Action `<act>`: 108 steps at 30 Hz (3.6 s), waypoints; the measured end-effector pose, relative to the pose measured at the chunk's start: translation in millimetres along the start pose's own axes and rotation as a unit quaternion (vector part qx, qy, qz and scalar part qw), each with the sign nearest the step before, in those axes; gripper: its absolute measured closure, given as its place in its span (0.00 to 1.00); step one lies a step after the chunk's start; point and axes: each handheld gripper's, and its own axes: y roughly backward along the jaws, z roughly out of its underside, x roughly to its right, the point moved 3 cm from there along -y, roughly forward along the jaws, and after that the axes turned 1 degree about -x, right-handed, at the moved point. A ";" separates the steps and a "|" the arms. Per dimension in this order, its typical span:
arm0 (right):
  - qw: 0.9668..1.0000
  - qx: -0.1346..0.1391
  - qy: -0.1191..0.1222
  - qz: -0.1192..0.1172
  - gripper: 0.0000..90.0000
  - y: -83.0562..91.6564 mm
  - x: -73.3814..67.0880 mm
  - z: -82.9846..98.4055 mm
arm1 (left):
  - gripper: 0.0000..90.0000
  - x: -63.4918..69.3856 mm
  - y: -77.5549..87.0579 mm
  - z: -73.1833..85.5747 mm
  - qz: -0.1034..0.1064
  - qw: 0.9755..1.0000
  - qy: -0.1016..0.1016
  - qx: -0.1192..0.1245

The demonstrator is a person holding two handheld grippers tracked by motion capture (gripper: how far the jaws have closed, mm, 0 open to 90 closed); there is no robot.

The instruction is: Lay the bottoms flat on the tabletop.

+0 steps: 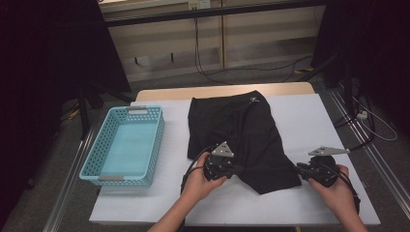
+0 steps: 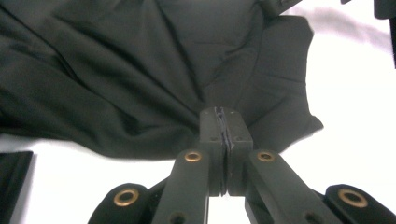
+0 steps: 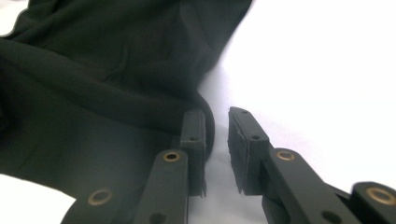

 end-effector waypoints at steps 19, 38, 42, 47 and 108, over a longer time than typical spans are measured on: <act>0.999 -0.021 0.025 0.002 0.80 12.4 -11.9 17.9 | 0.42 19.3 6.5 9.4 -0.025 0.999 -0.023 0.000; 0.998 -0.032 0.014 -0.053 0.99 36.5 -19.2 40.0 | 0.44 20.6 -3.8 17.8 -0.036 0.999 0.016 -0.019; 0.998 -0.025 0.012 -0.055 0.99 39.2 -18.3 38.8 | 0.53 25.9 -7.0 15.6 -0.034 0.999 0.008 -0.024; 0.998 -0.031 0.016 -0.059 0.99 37.4 -20.8 40.4 | 0.74 30.4 -9.3 14.1 -0.023 0.999 0.010 -0.033; 0.999 -0.001 0.017 0.030 0.99 -44.4 11.4 -44.4 | 0.35 -10.6 38.9 12.2 -0.057 0.998 -0.006 -0.010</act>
